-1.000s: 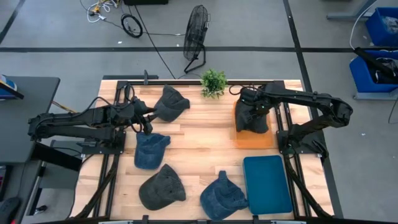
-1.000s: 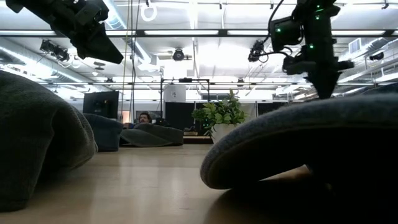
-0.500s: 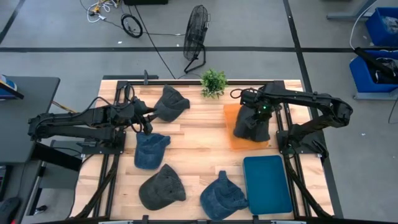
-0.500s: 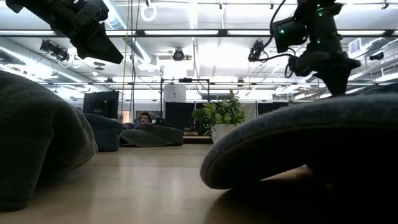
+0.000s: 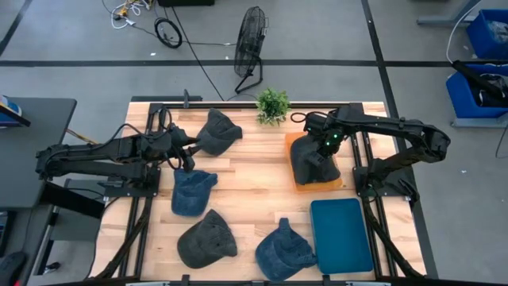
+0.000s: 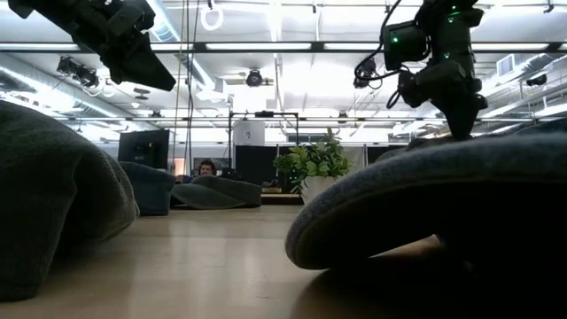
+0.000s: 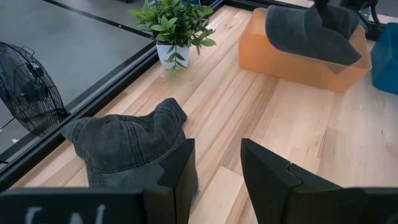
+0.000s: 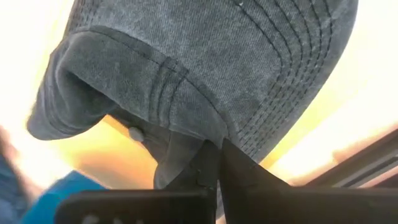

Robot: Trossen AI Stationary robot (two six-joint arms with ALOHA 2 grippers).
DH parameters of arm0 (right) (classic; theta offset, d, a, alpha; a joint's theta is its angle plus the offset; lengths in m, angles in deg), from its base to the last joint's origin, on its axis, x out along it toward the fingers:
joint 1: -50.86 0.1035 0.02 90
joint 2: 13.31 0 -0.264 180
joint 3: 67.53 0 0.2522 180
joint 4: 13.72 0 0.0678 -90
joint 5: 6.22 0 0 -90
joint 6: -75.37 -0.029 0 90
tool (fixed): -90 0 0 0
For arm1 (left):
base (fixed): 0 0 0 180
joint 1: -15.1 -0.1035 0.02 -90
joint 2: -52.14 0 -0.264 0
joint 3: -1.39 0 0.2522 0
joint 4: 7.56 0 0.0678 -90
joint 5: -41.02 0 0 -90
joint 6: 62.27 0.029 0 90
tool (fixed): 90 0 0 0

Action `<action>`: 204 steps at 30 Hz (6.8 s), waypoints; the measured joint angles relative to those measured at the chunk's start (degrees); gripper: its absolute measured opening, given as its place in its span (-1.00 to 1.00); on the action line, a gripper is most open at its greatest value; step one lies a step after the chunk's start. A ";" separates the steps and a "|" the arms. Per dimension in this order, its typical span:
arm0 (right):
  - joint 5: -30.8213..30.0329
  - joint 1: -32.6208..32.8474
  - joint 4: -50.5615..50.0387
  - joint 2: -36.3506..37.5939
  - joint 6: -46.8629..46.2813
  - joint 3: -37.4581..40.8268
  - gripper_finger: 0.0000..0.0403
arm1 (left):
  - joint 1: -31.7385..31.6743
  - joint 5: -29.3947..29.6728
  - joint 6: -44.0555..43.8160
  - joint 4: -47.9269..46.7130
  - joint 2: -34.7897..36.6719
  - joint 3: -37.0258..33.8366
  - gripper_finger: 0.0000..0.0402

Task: Pick & Place hat
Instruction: Put the middle black cap into the orange bin, then put the top black cap into the orange bin

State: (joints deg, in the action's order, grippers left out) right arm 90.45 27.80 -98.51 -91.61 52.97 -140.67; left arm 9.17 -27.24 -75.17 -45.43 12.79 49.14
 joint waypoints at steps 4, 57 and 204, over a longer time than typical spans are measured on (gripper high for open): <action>1.27 1.65 0.03 0.00 -1.57 0.00 -0.98 | 0.00 0.00 0.01 0.01 0.00 0.00 -0.34; -5.50 12.05 62.07 -9.81 28.59 -0.02 -0.17 | -0.49 0.00 0.59 2.25 -0.78 0.00 -0.34; -46.12 30.63 0.67 -5.82 5.89 -22.51 -0.99 | 2.14 -30.32 41.58 25.40 -41.24 11.54 -0.26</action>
State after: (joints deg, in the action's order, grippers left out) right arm 44.33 58.43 -97.84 -97.44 58.86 -163.18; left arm 11.31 -57.56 -33.59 -20.04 -28.45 60.69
